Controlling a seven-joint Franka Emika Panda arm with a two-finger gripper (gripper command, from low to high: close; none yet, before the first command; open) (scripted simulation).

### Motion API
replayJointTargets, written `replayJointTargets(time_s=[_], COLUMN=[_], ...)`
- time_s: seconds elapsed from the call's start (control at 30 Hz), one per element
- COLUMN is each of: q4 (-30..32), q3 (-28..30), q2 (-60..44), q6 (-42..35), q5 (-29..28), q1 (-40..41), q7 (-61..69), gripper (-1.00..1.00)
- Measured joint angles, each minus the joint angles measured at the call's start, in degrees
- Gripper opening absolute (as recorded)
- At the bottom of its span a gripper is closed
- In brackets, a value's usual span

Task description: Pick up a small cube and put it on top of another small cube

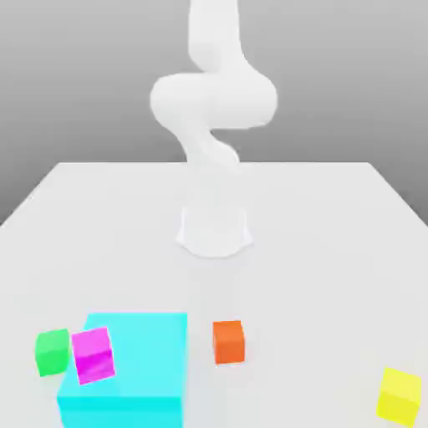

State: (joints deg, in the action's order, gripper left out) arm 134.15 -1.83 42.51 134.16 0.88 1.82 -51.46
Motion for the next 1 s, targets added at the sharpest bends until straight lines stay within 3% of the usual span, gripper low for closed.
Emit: replayJointTargets(time_s=[0.57, 1.0], q4=[16.1, 28.3], q3=[-13.5, -20.2], q2=[-22.4, -39.9], q6=[16.2, 28.6], q5=[3.3, -0.1], q1=[11.1, 16.4], q7=[-40.3, -75.1], gripper=[0.00, 0.00])
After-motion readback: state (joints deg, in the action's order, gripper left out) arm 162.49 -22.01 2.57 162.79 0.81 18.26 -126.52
